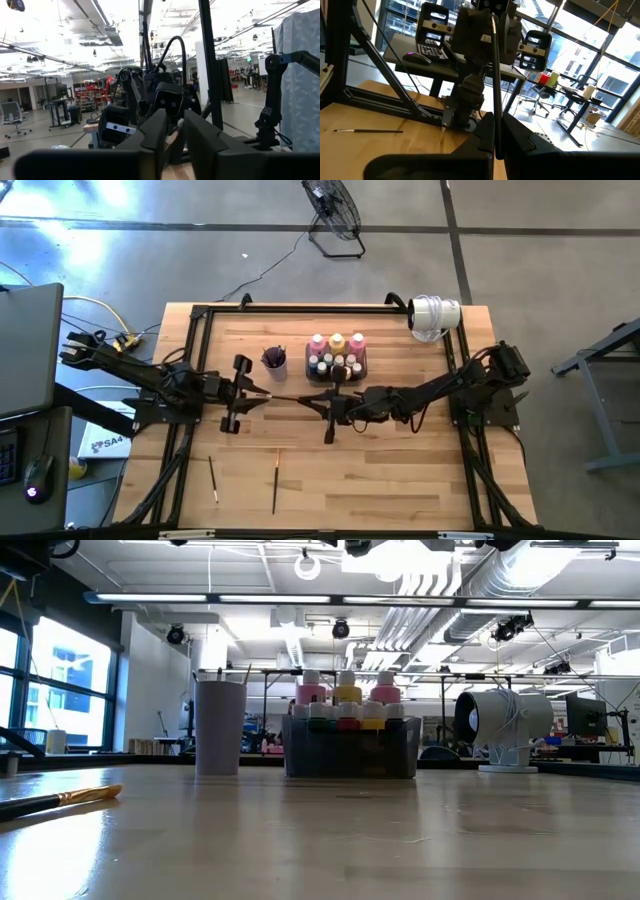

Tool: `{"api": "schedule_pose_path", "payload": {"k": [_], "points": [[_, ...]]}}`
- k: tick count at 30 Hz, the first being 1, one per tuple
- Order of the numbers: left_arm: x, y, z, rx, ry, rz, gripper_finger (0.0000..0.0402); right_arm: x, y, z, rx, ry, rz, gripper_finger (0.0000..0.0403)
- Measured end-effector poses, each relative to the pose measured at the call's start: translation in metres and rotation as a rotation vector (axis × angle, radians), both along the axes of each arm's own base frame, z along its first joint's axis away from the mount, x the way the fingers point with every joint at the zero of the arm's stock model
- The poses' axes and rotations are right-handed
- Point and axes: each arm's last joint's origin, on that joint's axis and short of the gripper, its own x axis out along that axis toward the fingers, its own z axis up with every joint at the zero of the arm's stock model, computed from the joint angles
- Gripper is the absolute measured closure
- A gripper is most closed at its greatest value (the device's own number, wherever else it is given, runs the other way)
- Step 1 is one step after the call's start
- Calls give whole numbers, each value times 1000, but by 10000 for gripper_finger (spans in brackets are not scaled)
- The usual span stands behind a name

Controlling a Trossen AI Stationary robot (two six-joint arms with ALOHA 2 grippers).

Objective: Pick & Place Paint Supplies
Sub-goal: Put the silver paint brush into the purple cup

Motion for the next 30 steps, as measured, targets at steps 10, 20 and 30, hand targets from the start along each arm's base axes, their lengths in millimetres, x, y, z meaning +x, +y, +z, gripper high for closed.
{"api": "schedule_pose_path", "payload": {"k": [10,20,30], "points": [[2,1,-1,-26,11,63,383,0,-1,0,0,1,-6,396],[1,3,-1,-14,9,110,393,-2,1,0,53,9,-8,331],[-14,14,3,26,70,355,395,-30,18,14,27,155,-165,257]]}}
